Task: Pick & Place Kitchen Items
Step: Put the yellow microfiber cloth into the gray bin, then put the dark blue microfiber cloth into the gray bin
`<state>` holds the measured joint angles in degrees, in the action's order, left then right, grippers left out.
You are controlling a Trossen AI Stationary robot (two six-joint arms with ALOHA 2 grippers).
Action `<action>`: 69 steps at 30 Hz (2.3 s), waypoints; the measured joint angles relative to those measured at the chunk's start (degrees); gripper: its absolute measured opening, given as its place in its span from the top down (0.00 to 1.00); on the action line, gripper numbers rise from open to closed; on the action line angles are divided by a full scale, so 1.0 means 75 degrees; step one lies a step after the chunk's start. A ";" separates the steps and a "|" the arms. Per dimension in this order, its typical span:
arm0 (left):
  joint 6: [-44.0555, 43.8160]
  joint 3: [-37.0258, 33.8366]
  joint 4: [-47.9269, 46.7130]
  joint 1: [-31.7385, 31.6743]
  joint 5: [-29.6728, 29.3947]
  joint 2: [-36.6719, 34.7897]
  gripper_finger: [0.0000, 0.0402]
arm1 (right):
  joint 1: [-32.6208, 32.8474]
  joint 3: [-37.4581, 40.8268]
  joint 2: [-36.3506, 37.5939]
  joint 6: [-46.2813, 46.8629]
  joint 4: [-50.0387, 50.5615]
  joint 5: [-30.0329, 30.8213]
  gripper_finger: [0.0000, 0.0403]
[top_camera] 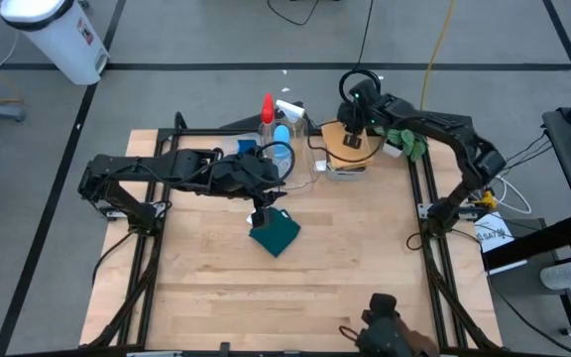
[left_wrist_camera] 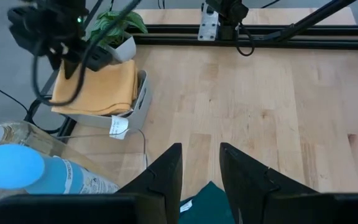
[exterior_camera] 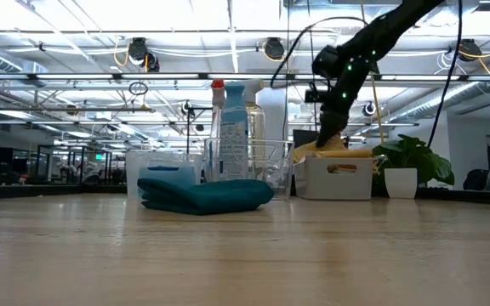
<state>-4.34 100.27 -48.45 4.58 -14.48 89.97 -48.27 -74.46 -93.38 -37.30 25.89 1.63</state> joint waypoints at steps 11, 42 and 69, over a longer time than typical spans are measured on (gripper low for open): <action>0.0000 0.0000 0.0002 -0.0009 -0.0011 0.0003 0.72 | 0.0062 -0.0006 0.1015 0.1076 0.0546 -0.0175 0.60; -0.0085 -0.0003 0.0156 -0.0015 -0.0079 0.0003 0.72 | -0.0047 0.2486 0.0068 0.0688 -0.1951 -0.1003 0.99; -0.0899 -0.2989 0.1571 0.0431 -0.0011 0.0052 0.72 | 0.3144 0.2489 0.4441 0.2443 -0.1458 -0.1025 0.97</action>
<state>-11.08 77.85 -36.66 7.81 -14.57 90.37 -24.69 -55.79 -60.07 -18.98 14.95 -6.06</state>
